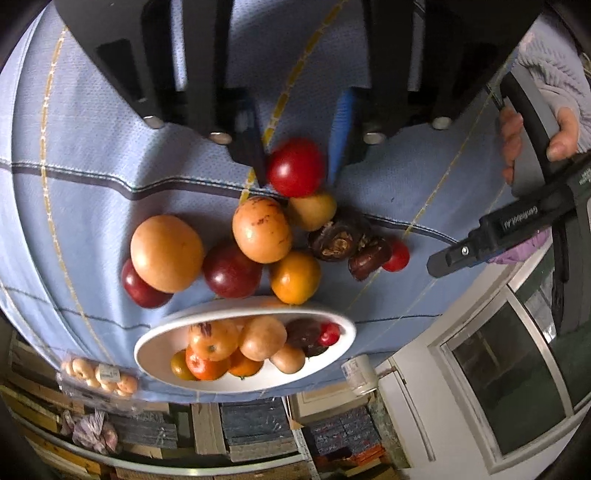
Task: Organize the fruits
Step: 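Grasp another red tomato with the left tool while the right tool grasps a red tomato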
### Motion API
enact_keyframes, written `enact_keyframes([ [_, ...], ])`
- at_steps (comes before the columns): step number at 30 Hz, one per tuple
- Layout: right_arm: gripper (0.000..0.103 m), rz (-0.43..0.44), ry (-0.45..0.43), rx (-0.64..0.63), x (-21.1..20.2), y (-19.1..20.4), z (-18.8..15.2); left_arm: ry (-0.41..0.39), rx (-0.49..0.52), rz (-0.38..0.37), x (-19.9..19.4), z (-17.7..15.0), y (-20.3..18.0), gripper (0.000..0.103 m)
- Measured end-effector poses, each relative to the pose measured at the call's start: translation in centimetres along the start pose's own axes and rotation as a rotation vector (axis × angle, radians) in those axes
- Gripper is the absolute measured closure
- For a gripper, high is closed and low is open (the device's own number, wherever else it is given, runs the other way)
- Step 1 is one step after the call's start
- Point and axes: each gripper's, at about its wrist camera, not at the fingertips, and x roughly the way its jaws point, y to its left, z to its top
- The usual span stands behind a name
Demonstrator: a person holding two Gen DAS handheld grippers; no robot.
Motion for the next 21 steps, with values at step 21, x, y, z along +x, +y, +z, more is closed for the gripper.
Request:
enact_keyframes([
  [21, 0.073, 0.025, 0.01, 0.007, -0.4, 0.0, -0.5, 0.127, 0.029, -0.051, 3.5, 0.0, -0.5, 0.025],
])
